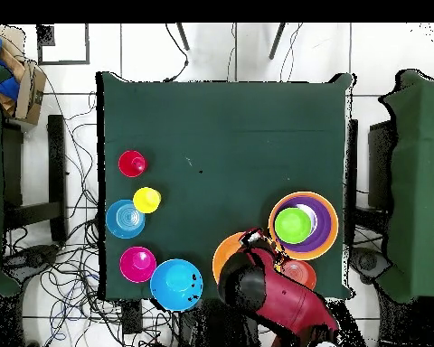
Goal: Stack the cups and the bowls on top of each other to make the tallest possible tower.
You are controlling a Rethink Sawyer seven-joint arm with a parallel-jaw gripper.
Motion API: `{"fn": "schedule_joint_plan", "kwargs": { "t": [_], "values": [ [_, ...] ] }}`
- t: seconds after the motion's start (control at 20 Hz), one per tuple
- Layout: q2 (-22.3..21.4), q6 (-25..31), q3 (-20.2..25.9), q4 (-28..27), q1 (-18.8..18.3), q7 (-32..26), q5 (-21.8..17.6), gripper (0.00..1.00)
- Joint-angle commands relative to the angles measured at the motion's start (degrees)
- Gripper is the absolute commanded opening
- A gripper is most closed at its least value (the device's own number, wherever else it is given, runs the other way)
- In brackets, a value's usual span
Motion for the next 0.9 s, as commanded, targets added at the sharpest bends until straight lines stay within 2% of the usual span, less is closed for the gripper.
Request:
{"fn": "schedule_joint_plan", "kwargs": {
  "t": [0.05, 0.15, 0.25, 0.4, 0.45, 0.7, 0.9],
  "values": [
    [0.8, 8.1, -0.3, -2.8, 7.5, 10.3, 6.8, 1.0],
    [1.3, 8.4, -0.7, -1.8, 10.9, 16.2, 12.5, 1.0],
    [0.3, 9.4, 2.3, 0.4, 11.3, 21.0, 17.9, 1.0],
    [0.4, 11.3, 2.2, 1.1, 14.6, 23.6, 23.3, 1.0],
    [0.6, 11.3, 1.7, 1.3, 15.6, 23.0, 24.2, 1.0],
    [1.6, 11.2, -0.1, 0.6, 17.2, 18.9, 23.4, 1.0],
    [2.0, 8.5, 1.1, 1.6, 17.3, 21.4, 23.7, 1.0]
  ]
}}
